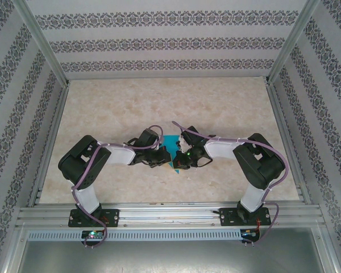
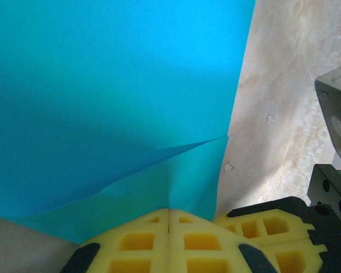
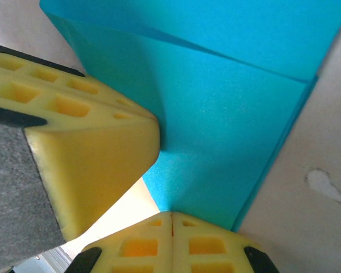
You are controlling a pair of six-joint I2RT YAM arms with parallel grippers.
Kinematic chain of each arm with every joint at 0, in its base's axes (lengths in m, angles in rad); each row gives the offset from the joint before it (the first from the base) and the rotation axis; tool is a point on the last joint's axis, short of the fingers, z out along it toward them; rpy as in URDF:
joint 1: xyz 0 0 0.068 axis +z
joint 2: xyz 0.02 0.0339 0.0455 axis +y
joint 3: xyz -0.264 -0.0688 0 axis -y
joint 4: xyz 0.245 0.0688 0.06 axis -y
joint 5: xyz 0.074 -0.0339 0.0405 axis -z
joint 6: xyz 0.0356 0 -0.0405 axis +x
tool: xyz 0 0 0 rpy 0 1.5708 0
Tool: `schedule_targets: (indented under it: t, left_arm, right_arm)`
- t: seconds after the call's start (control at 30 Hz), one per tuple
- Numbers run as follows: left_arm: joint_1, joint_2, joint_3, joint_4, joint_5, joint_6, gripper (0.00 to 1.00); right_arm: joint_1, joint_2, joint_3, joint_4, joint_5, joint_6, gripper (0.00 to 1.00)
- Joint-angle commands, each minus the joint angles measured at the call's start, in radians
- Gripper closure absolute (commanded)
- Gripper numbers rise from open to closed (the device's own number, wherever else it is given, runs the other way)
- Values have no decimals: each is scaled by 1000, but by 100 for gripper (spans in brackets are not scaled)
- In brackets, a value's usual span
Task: Fold a paper plane with a square sheet of paper (fold left side to right side)
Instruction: Third fold the triangle at the center of the table.
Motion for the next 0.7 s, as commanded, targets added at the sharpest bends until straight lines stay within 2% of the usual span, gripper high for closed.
schedule_targets:
  t: [0.0,0.67]
  left_arm:
    - [24,42,4,-63,-77,30,96]
    - [269,26,47,-160,-95,205,96]
  right_arm:
    - [10,61,-26,-132,143,-22,100]
    - [11,58,-23,-141,130,-23,100]
